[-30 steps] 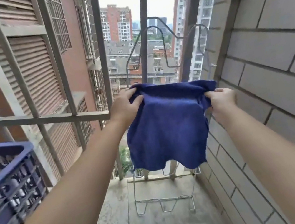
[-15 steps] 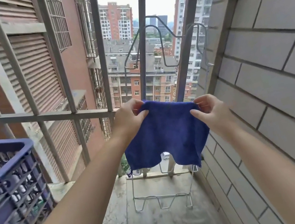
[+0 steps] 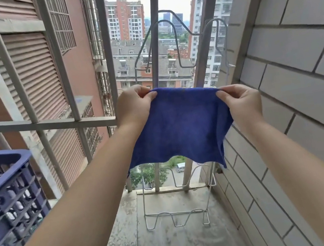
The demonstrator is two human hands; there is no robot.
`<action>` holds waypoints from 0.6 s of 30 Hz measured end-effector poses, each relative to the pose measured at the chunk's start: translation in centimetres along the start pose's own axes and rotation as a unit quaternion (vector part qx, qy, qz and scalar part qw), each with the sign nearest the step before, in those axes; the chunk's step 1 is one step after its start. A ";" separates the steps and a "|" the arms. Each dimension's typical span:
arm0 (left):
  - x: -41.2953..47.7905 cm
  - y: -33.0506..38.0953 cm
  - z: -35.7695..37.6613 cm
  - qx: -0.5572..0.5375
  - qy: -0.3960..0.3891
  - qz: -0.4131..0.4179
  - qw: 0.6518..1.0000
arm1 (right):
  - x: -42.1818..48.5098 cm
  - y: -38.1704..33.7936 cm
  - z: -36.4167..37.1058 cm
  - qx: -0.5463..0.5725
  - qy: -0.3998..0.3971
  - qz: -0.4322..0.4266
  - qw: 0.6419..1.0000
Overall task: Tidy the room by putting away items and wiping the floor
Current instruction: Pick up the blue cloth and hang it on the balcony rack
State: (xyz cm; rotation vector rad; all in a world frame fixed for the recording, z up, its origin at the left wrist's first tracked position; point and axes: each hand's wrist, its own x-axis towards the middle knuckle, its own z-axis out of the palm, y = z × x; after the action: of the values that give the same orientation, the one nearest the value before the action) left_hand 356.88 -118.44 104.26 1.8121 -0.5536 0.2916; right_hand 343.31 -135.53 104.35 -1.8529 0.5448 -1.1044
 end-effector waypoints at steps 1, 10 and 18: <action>0.3 0.0 0.3 0.022 -0.005 -0.006 1.000 | 0.5 -0.2 0.3 -0.013 0.006 0.005 1.000; -1.8 -1.9 0.0 -0.034 -0.121 -0.003 0.992 | -0.9 1.6 0.3 -0.058 -0.128 0.056 0.989; -2.6 -1.6 0.0 0.018 -0.090 0.020 0.996 | -2.1 1.7 0.1 -0.086 -0.066 -0.013 0.994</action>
State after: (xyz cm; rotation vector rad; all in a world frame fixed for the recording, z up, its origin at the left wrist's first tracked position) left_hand 355.48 -117.48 101.78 1.8741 -0.7148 0.1671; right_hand 342.40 -134.84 101.90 -2.0708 0.5550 -0.9692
